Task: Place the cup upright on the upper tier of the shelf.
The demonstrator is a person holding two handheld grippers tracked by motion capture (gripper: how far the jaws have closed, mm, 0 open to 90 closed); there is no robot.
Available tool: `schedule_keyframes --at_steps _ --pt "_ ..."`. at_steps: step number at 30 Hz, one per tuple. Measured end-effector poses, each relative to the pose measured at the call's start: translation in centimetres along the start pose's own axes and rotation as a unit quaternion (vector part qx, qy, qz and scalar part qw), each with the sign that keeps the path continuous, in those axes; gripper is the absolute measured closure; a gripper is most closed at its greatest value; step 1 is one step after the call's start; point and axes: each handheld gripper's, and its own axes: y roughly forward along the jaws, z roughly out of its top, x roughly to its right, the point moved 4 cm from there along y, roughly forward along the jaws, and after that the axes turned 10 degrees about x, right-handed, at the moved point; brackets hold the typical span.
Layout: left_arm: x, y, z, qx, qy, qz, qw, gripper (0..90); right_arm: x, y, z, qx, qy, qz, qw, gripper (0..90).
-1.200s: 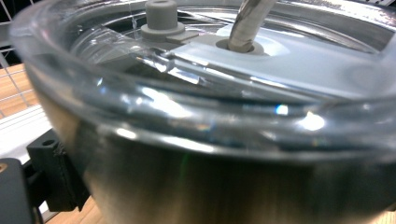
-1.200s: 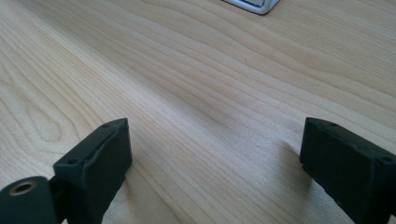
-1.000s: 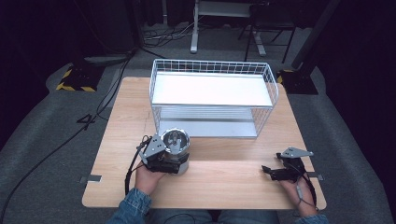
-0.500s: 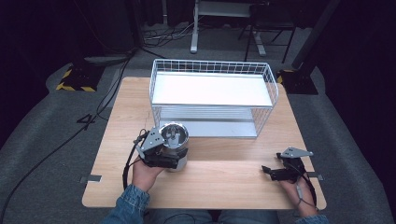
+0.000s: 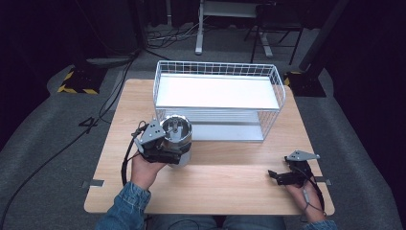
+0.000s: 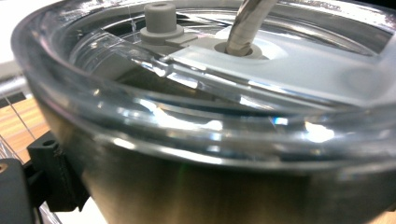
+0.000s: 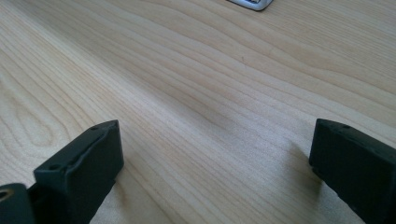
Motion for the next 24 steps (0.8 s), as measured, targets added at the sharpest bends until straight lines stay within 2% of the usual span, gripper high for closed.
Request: schedule_keyframes --at_steps 3,8,11,14,21,24 --pt "-0.3 0.0 1.0 0.003 -0.006 -0.003 1.0000 3.5 0.0 0.0 0.0 0.000 0.000 0.001 1.0000 2.6" --pt "-0.7 0.0 2.9 0.005 0.001 -0.001 1.0000 3.6 0.0 0.1 0.0 -0.005 0.001 -0.002 1.0000 0.0" --pt "-0.9 0.2 4.4 0.011 -0.006 -0.005 0.9999 3.6 0.0 0.1 0.0 -0.005 0.001 -0.002 1.0000 0.0" --pt "-1.0 0.4 5.2 0.013 -0.008 -0.007 0.9999 3.5 0.0 0.1 0.0 -0.005 0.001 -0.002 1.0000 0.0" --pt "-1.2 1.0 8.6 0.024 -0.004 -0.013 0.9996 3.5 0.0 0.1 0.0 -0.005 0.001 -0.002 1.0000 0.0" --pt "-1.3 1.3 9.5 0.026 -0.002 -0.013 0.9996 3.5 0.0 0.1 0.0 -0.005 0.001 -0.002 1.0000 0.0"
